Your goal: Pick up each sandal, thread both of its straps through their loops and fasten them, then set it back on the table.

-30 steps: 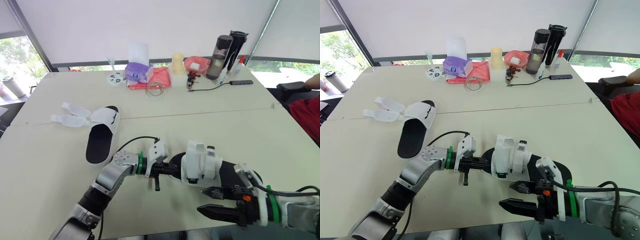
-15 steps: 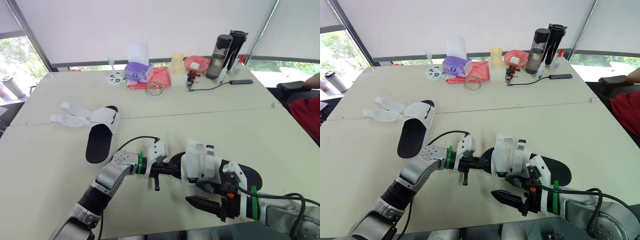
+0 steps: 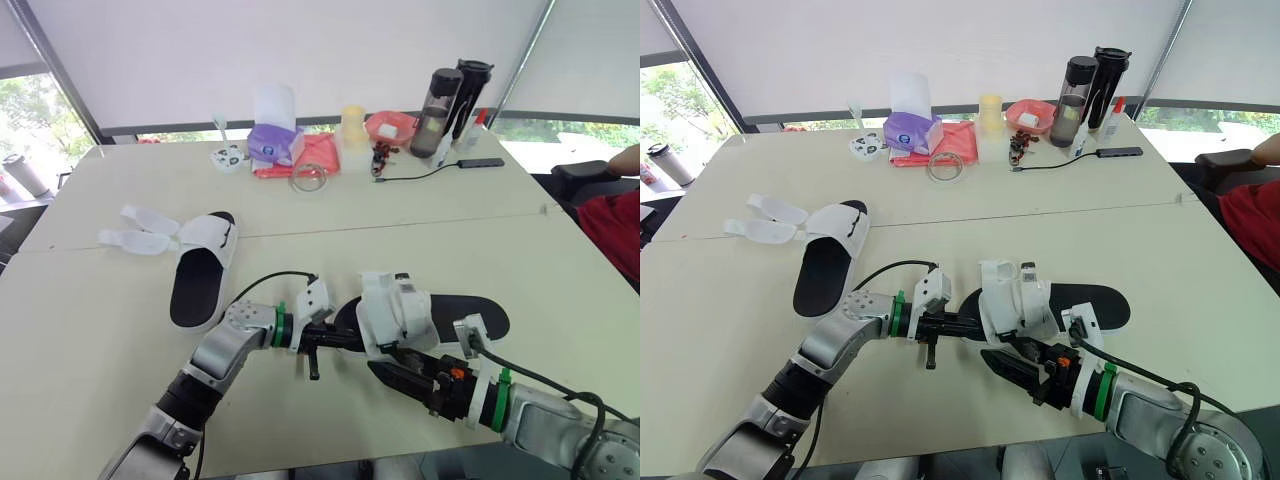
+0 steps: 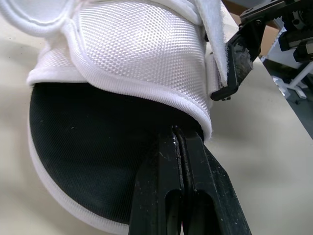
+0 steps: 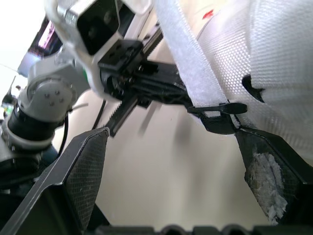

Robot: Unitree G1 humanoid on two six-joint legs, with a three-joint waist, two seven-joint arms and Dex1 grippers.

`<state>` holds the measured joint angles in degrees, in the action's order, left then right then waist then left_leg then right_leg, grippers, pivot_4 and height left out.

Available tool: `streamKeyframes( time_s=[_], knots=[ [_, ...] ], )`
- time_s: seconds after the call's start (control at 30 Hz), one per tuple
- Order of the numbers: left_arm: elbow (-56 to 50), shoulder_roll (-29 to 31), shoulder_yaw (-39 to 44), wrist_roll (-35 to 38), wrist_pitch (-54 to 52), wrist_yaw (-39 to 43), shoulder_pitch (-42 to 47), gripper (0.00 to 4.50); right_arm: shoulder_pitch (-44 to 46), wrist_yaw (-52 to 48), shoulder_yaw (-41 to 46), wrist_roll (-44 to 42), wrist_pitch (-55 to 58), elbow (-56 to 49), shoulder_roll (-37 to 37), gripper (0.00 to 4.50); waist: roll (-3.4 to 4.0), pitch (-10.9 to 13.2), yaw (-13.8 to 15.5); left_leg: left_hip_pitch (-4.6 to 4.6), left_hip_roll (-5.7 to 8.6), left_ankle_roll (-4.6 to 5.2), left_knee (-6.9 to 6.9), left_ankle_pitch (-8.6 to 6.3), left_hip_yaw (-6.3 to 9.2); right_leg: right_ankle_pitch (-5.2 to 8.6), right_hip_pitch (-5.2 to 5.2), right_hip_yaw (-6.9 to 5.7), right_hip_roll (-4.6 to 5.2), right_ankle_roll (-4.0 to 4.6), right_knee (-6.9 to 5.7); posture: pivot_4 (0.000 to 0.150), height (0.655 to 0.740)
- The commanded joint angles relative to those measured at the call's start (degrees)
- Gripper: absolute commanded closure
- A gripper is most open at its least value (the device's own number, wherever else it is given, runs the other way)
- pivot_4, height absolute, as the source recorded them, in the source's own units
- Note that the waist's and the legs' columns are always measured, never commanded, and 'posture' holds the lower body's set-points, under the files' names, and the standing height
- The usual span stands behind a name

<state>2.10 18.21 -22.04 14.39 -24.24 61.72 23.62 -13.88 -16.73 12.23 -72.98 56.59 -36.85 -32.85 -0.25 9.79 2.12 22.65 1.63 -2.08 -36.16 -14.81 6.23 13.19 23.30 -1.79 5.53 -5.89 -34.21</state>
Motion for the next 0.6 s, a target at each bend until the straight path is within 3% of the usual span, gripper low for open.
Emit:
streamKeyframes(
  time_s=[0.03, 0.1, 0.33, 0.6],
  knots=[
    [0.9, 0.0, -1.3, -0.6, -0.4, 0.2, -0.4, 4.5, 0.3, 1.9, 2.0, -2.7, -3.7, -0.6, 2.3, 0.32, 0.0, 0.0, 0.0, 0.0, 0.0, 0.0, 0.0, 0.0, 0.0, 0.0, 0.0, 0.0, 0.0, 0.0, 0.0, 0.15, 0.74],
    [1.1, 0.0, -1.3, -0.7, -0.2, 0.3, -0.3, 4.5, 0.1, 3.0, 2.0, -3.5, -4.3, -0.2, 3.3, 0.87, 0.01, 0.0, 0.0, 0.0, 0.0, 0.0, 0.0, 0.0, 0.0, 0.0, 0.0, 0.0, -0.01, 0.0, 0.0, 0.15, 0.74],
    [1.4, -0.2, -1.3, -1.0, 0.0, 0.1, -0.2, 4.5, -2.3, 4.9, 1.3, -7.7, -5.0, 0.8, 4.7, 4.44, 0.08, 0.0, 0.0, 0.0, 0.0, 0.0, 0.01, 0.0, 0.0, -0.01, 0.0, 0.01, -0.01, 0.01, -0.01, 0.15, 0.74],
    [1.3, -0.2, -1.2, -1.0, 0.0, -0.3, -0.4, 4.5, -5.4, 3.2, -0.7, -5.8, -5.1, 1.4, 3.6, 4.44, 0.11, 0.0, 0.0, -0.02, 0.0, 0.01, 0.01, 0.0, 0.0, -0.03, -0.02, 0.02, -0.01, 0.05, -0.02, 0.15, 0.74]
  ],
)
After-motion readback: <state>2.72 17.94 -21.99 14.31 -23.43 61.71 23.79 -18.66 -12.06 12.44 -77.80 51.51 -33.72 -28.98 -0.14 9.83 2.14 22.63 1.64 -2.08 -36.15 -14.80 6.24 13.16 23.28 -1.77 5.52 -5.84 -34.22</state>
